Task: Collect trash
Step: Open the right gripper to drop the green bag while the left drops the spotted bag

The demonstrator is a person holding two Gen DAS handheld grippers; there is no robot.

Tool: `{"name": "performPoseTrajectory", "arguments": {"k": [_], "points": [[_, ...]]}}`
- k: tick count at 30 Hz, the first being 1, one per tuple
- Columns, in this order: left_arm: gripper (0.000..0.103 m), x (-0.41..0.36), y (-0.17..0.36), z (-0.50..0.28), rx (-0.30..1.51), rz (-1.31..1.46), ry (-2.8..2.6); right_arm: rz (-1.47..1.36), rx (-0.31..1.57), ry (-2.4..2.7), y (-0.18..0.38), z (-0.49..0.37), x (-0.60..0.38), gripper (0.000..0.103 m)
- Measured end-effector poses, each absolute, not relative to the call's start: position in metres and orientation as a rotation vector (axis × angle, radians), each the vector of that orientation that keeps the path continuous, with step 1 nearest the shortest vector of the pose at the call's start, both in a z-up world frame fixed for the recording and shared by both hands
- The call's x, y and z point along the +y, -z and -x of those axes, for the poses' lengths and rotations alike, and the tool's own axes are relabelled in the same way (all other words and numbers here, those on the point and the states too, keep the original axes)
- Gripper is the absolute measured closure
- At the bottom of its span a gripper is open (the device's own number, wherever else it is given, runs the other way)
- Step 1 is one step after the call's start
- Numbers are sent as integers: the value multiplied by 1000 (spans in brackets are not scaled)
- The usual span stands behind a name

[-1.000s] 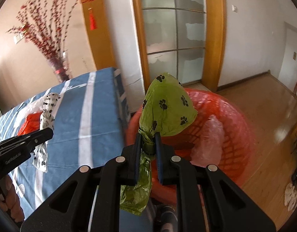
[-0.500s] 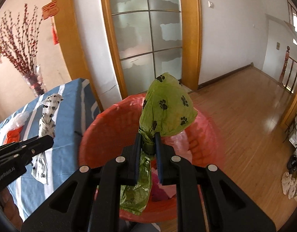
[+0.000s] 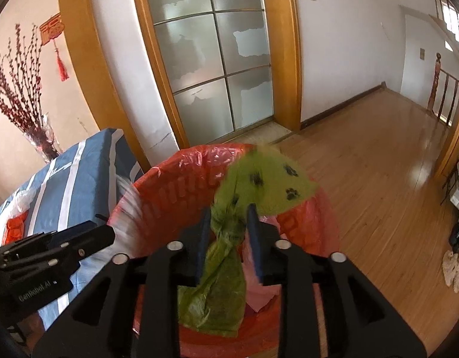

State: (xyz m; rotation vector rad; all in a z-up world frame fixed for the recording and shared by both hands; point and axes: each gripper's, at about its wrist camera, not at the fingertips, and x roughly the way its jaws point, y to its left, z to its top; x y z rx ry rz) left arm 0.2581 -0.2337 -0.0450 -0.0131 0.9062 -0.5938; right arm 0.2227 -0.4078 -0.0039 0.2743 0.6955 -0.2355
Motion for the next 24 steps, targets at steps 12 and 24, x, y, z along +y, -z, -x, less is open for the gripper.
{"name": "performPoseTrajectory", "arguments": {"k": [12,24], "points": [[34,-170,42,-242,859,-20,460,-282,684,273,2,-215,-403,47],[31,-26,30,-216,798,-4,178,-185,683,49,-19,-236,-297,47]]}}
